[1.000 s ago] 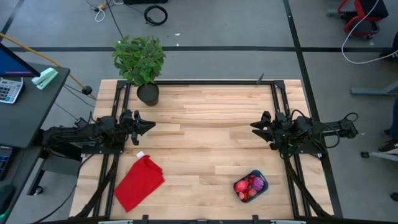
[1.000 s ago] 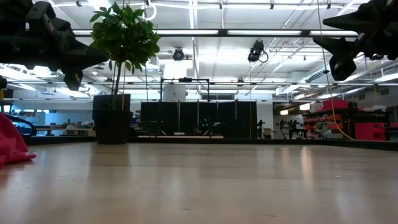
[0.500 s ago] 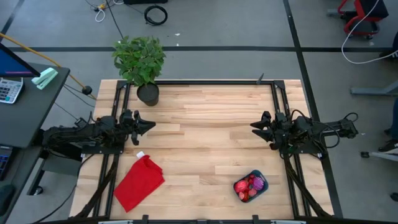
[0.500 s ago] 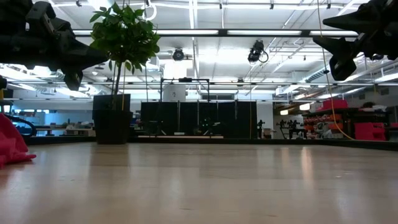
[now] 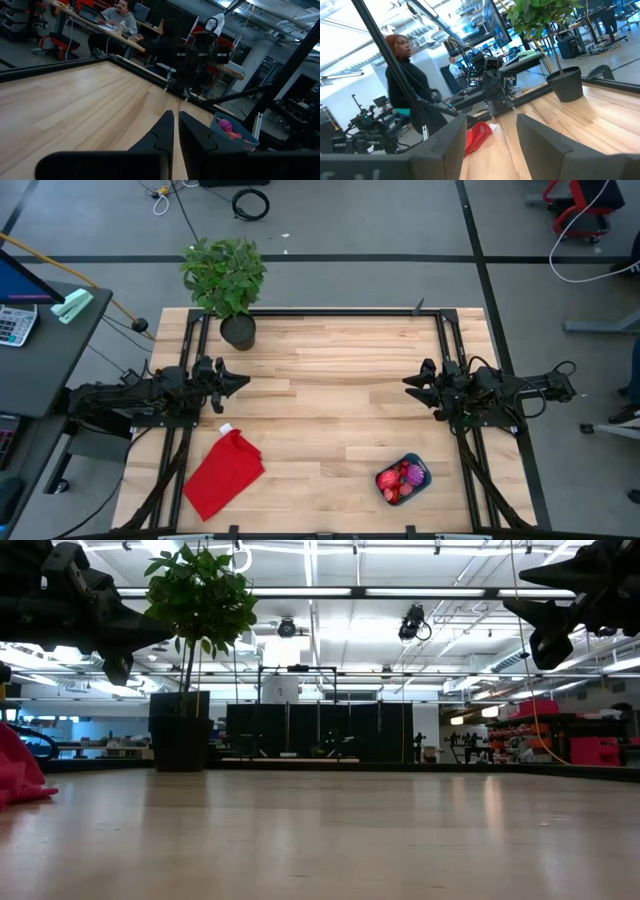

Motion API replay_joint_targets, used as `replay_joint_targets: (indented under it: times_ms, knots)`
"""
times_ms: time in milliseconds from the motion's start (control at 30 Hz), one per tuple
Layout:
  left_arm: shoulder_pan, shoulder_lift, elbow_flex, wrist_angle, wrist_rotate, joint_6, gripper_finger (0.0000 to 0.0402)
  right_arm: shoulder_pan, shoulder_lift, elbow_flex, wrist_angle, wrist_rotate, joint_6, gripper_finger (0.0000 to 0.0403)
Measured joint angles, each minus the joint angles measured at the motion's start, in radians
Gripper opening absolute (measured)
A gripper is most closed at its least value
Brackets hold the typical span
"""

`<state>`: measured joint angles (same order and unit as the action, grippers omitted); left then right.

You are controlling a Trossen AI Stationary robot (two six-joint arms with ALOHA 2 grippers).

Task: Pick and placing Produce into tupperware
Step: Return to Home Position

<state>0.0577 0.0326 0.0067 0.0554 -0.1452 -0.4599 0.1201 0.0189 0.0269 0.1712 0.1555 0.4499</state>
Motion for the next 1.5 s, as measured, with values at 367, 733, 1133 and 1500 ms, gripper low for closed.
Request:
replay_joint_targets:
  times_ms: [367, 733, 1133, 1500]
  knots:
    - [0.0, 0.0, 0.0, 0.0, 0.0, 0.0, 0.0035, 0.0, 0.0, 0.0, 0.0, 0.0, 0.0, 0.0183]
    - [0.0, 0.0, 0.0, 0.0, 0.0, 0.0, 0.0033, 0.0, 0.0, 0.0, 0.0, 0.0, 0.0, 0.0183]
    - [0.0, 0.0, 0.0, 0.0, 0.0, 0.0, 0.0032, 0.0, 0.0, 0.0, 0.0, 0.0, 0.0, 0.0183]
    - [0.0, 0.0, 0.0, 0.0, 0.0, 0.0, 0.0037, 0.0, 0.0, 0.0, 0.0, 0.0, 0.0, 0.0183]
